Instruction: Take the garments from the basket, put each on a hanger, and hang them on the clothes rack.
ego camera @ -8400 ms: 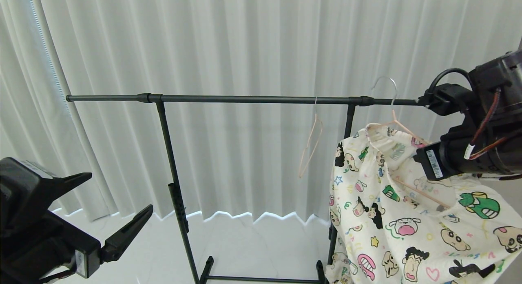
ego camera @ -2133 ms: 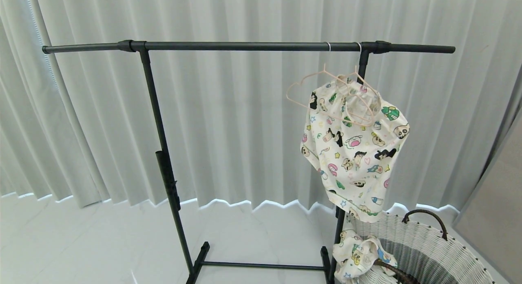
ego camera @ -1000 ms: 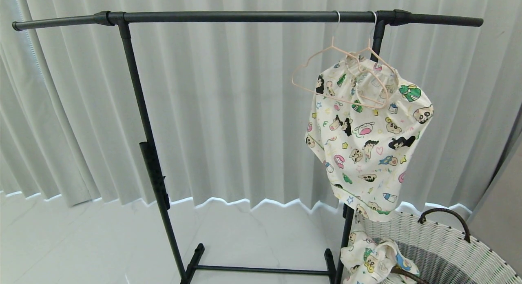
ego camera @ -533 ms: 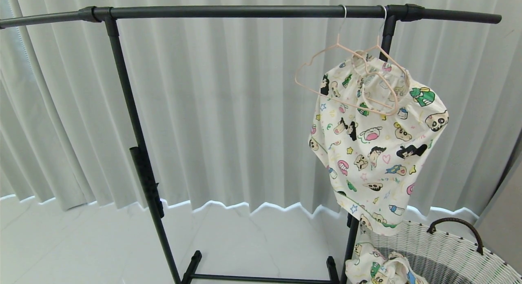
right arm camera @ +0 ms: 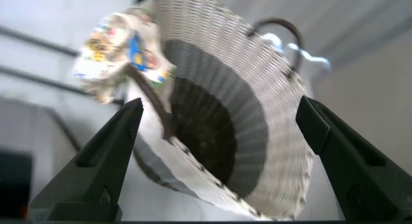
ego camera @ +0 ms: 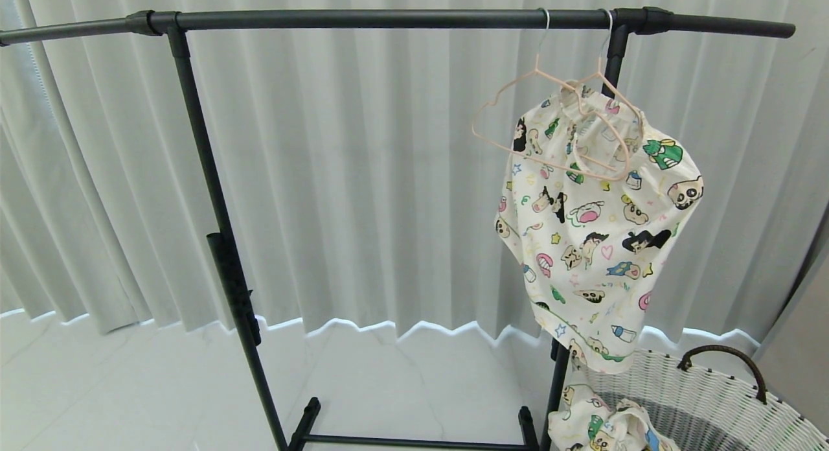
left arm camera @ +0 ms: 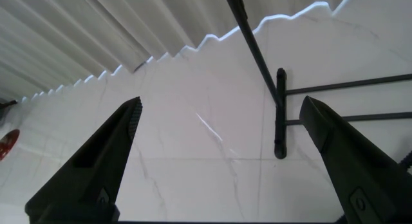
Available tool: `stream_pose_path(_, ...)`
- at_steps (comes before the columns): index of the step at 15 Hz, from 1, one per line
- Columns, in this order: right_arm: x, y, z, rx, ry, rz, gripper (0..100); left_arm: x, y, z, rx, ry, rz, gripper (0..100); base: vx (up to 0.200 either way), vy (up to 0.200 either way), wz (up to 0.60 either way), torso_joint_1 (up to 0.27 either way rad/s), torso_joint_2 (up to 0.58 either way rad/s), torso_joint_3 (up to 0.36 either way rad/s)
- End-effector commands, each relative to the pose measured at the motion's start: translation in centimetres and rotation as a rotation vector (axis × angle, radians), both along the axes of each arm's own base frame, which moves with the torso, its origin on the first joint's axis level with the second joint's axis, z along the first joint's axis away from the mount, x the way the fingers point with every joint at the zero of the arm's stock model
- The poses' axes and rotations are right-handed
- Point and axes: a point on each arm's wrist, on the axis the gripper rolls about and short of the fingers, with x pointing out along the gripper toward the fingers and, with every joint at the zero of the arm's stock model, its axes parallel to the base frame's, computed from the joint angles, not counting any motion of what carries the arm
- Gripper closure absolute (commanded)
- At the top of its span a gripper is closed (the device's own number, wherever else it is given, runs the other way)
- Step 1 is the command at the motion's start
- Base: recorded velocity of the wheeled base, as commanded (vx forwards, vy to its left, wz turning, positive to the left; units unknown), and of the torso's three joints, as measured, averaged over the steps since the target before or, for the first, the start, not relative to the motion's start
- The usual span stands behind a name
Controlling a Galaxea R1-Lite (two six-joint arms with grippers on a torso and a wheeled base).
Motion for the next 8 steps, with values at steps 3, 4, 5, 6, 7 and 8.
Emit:
stream_pose_path(3,8.5,1.9,-0.2,0.001,0.243,0.227,0,0.0,0.0,0.0,-0.001,-0.004,0.001,0,0.0,0.0,0.0,0.0,0.0,0.0)
stream_pose_path(4,8.8,2.1,-0.6,-0.002,0.263,0.242,0,0.0,0.0,0.0,0.0,-0.003,0.001,0,0.0,0.0,0.0,0.0,0.0,0.0)
stream_pose_path(5,9.4,2.8,-1.8,-0.011,0.331,0.286,0,0.0,0.0,0.0,0.001,-0.004,0.0,0,0.0,0.0,0.0,0.0,0.0,0.0)
stream_pose_path(6,10.6,3.4,-2.6,-0.017,0.38,0.305,0,-0.1,0.0,0.0,-0.002,-0.009,0.004,0,0.0,0.0,0.0,0.0,0.0,0.0)
stream_pose_path(7,11.8,3.6,-3.3,-0.019,0.386,0.305,0,-0.1,0.0,0.0,-0.003,-0.018,0.006,0,0.0,0.0,0.0,0.0,0.0,0.0)
stream_pose_path(8,13.1,3.9,-4.1,-0.023,0.384,0.303,0,-0.2,0.0,0.0,-0.002,-0.022,0.007,0,0.0,0.0,0.0,0.0,0.0,0.0)
